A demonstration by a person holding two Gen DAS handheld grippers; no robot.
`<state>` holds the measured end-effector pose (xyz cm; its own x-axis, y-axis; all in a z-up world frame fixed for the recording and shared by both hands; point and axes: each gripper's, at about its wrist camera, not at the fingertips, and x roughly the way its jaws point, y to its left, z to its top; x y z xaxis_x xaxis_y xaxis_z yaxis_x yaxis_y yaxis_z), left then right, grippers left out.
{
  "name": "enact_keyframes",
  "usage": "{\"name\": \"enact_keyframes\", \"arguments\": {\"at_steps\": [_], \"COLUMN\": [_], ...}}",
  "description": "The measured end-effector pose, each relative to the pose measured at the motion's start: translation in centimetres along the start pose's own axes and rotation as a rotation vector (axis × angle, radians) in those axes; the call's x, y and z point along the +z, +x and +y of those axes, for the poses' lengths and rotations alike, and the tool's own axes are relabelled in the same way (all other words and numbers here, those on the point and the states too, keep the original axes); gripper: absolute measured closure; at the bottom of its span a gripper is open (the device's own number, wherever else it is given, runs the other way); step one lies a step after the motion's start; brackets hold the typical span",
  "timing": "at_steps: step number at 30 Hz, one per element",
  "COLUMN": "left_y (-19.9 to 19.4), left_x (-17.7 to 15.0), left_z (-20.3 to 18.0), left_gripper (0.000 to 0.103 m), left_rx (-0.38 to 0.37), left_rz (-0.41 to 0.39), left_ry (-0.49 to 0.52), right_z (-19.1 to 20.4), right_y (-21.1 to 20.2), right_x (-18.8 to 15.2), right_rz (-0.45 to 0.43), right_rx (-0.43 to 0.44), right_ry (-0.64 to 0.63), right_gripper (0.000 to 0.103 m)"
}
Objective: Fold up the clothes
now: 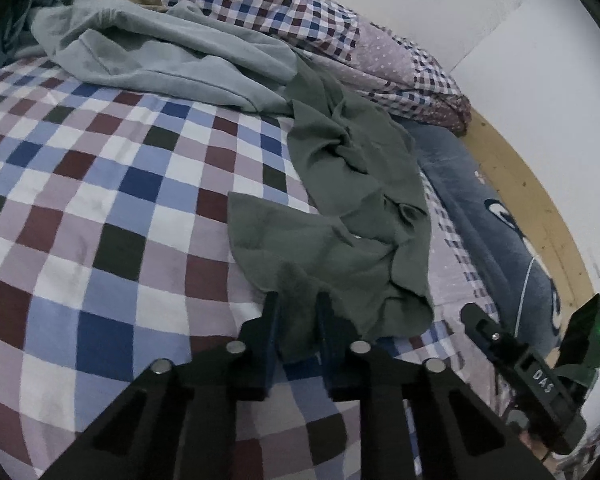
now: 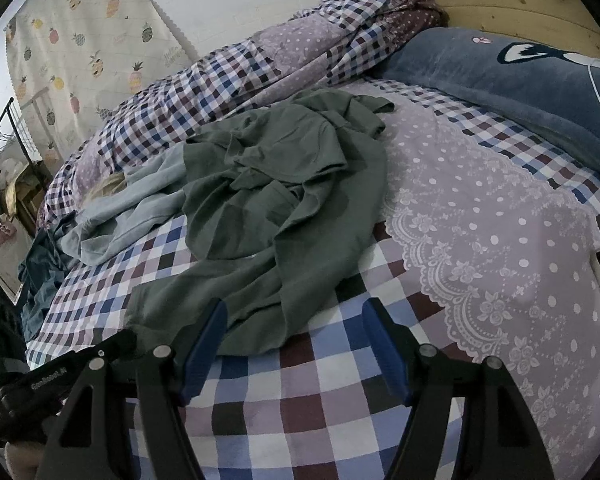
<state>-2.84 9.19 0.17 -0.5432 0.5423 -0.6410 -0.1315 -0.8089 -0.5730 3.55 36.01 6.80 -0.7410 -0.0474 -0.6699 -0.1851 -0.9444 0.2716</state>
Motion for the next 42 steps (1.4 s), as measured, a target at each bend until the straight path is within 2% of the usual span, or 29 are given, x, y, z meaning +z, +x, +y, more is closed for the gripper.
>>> {"name": "enact_keyframes", "arguments": {"at_steps": [4,15,21,27,37,42], "left_y": [-0.8,-6.4,-10.2,-14.5,-21.5,-24.6], "left_x": [0.1,1.6,2.7,3.8,5.0,4.9], "left_z": [0.1,1.5,4.2,7.3,14.3,16.9], "left_gripper": [0.091,0.095,0.095,0.096,0.097,0.098], "left_rx": [-0.026,0.003,0.025,0.079,0.173,0.198], "left_rz": [-0.032,-0.294,-0.429,-0.567,-0.722,-0.772], "left_ry": [-0.021,-0.05,-0.111,-0.152,-0.253,-0.285], "right_z": [0.2,1.2,2.1,3.6,7.1,9.5], "right_y": [0.2,0.8,1.4,2.1,3.4,4.0], "right_x": [0.0,-0.2,-0.2,-0.2,-0.5,-0.8], "right_rz": [0.005,0.02,0.024,0.028,0.028,0.025], "right_rx": [0.002,-0.007,-0.001,0.012,0.054,0.085], "right_ry": [-0.006,-0.026,-0.033,-0.045,-0.06,-0.078], "right_gripper": [0.029,0.029,0.029,0.029,0.029,0.029]}}
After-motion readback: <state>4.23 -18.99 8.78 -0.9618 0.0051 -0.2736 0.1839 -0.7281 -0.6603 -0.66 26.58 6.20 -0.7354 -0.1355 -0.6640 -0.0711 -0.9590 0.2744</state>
